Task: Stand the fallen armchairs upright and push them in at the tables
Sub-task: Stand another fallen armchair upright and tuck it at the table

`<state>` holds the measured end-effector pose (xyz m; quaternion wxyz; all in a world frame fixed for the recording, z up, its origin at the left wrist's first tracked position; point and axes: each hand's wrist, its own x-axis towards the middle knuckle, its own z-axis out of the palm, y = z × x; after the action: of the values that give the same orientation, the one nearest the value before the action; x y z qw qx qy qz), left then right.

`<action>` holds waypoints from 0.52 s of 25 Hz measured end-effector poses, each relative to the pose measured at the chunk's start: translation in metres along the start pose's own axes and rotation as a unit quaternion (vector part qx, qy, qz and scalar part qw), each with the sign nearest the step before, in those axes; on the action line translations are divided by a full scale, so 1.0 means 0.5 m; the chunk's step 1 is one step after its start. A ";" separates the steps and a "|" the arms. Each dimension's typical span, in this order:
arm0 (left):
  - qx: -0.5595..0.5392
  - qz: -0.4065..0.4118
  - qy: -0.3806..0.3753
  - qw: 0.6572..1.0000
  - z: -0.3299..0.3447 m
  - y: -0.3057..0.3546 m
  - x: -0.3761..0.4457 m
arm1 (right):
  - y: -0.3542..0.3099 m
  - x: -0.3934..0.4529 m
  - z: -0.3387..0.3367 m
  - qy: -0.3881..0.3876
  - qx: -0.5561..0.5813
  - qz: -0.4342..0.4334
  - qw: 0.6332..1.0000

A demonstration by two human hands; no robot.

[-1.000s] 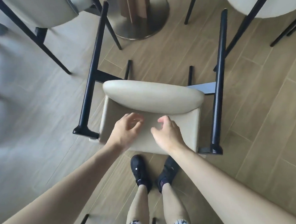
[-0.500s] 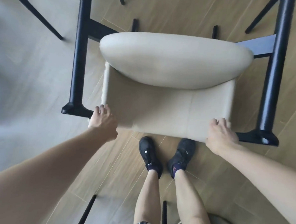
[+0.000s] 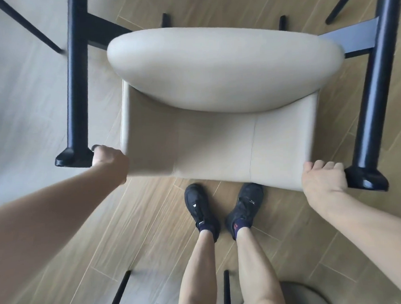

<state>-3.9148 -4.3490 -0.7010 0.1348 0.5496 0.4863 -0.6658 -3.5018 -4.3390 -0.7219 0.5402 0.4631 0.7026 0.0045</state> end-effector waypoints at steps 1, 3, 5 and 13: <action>0.013 0.007 -0.004 1.000 -0.005 -0.003 0.004 | 0.003 0.007 -0.004 -0.016 -0.010 -0.001 1.000; 0.024 0.011 -0.010 1.000 -0.008 -0.017 0.016 | 0.010 0.024 -0.009 -0.050 -0.035 -0.010 0.998; 0.029 0.014 -0.014 0.999 -0.004 -0.029 0.025 | 0.014 0.037 -0.001 -0.062 -0.053 -0.033 0.996; 0.023 -0.003 -0.020 1.000 0.037 0.008 0.067 | -0.002 0.068 0.013 -0.100 -0.072 -0.075 0.990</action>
<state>-3.9350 -4.3537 -0.7335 0.1299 0.5380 0.4699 -0.6877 -3.4971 -4.3205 -0.7508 0.6385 0.3673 0.6756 -0.0315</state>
